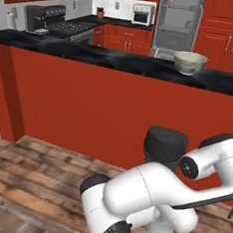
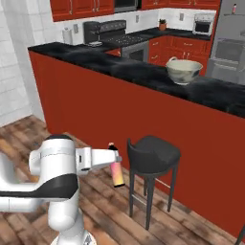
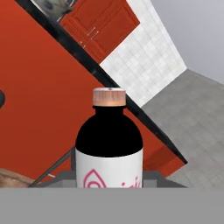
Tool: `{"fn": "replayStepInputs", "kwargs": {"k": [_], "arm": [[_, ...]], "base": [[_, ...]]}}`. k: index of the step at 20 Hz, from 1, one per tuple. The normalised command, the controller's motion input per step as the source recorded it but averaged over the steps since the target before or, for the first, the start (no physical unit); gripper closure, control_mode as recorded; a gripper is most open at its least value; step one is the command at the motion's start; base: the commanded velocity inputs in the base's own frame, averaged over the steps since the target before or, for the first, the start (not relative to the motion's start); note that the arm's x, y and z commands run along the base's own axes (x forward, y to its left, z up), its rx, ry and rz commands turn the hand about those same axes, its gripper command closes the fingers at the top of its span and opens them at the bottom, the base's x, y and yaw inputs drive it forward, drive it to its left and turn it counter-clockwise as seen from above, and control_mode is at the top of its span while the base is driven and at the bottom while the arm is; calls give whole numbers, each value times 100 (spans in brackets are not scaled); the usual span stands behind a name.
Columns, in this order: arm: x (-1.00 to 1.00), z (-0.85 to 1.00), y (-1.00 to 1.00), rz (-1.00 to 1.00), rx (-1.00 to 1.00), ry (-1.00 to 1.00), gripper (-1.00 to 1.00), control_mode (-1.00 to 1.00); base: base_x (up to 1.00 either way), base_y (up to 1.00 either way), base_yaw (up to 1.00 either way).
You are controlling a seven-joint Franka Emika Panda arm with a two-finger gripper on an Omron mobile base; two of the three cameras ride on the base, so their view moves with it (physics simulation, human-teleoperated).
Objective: Open the fridge, grab two sodas, and place both sodas inside the bowl with ice on the dining counter.
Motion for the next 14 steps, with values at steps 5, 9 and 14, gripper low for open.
{"fn": "replayStepInputs", "kwargs": {"k": [5,9,14], "arm": [[0,0,0,0,0,0,100,100],[0,0,0,0,0,0,100,100],[0,0,0,0,0,0,100,100]], "base": [[78,25,-38],[67,32,-36],[52,36,-36]]}}
